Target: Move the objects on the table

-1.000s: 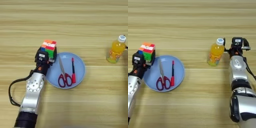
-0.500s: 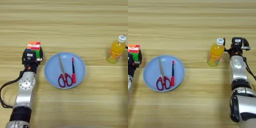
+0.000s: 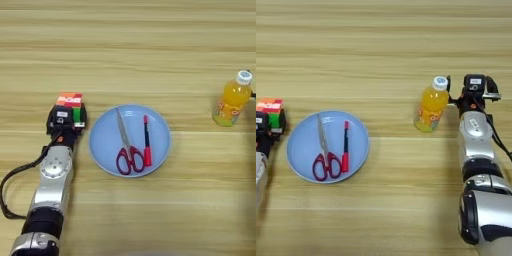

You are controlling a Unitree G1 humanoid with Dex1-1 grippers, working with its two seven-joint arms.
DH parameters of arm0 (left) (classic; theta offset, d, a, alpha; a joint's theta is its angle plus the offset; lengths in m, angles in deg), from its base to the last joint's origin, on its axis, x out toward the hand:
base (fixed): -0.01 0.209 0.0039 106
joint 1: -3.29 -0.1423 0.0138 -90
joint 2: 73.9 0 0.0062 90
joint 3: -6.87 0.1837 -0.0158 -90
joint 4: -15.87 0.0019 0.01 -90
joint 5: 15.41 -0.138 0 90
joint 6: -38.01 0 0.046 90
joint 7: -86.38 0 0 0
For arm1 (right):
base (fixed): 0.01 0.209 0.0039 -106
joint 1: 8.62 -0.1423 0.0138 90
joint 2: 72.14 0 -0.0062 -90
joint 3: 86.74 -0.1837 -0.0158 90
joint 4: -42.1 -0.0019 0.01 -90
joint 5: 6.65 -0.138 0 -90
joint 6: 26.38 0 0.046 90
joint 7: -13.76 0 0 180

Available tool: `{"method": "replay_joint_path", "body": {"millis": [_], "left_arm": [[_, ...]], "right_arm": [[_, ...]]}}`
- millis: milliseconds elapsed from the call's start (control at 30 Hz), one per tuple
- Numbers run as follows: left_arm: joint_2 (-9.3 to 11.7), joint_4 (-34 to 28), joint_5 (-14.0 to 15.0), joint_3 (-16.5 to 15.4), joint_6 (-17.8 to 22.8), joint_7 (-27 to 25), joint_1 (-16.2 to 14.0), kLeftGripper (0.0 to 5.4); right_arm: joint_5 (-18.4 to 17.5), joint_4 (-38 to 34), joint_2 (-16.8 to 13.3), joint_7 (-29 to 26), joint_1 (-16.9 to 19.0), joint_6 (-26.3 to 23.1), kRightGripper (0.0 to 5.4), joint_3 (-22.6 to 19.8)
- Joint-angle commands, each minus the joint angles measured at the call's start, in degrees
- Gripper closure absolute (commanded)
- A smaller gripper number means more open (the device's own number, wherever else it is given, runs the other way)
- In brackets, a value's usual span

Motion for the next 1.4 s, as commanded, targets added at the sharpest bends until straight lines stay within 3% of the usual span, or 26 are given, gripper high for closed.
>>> {"method": "replay_joint_path", "body": {"millis": [33, 133, 367, 833, 1400], "left_arm": [[-0.4, 1.8, -0.1, 0.7, -0.7, -0.5, 1.0, 2.11], [-0.7, 3.4, -0.1, 1.1, -1.0, -0.8, 1.3, 2.11], [-0.8, 6.3, -0.4, 1.4, -1.9, -0.3, 1.9, 1.4], [-0.2, 5.4, -0.6, 0.9, -3.9, 1.1, 2.6, 0.06], [-0.1, 3.3, -0.3, 0.7, -7.2, 1.2, 3.0, 0.02]], "right_arm": [[-0.2, 0.2, -0.1, -0.2, -0.4, 0.1, 0.0, 0.1], [-0.2, 0.3, -0.1, -0.3, -0.4, 0.1, 0.0, 0.1], [-0.3, 0.3, -0.3, -0.4, -0.4, 0.1, 0.0, 0.0], [-0.3, 0.2, -0.4, -0.3, -0.3, 0.2, 0.0, -0.1], [-0.5, -1.6, -0.6, 0.5, 0.2, 0.6, 0.0, -0.7]]}}
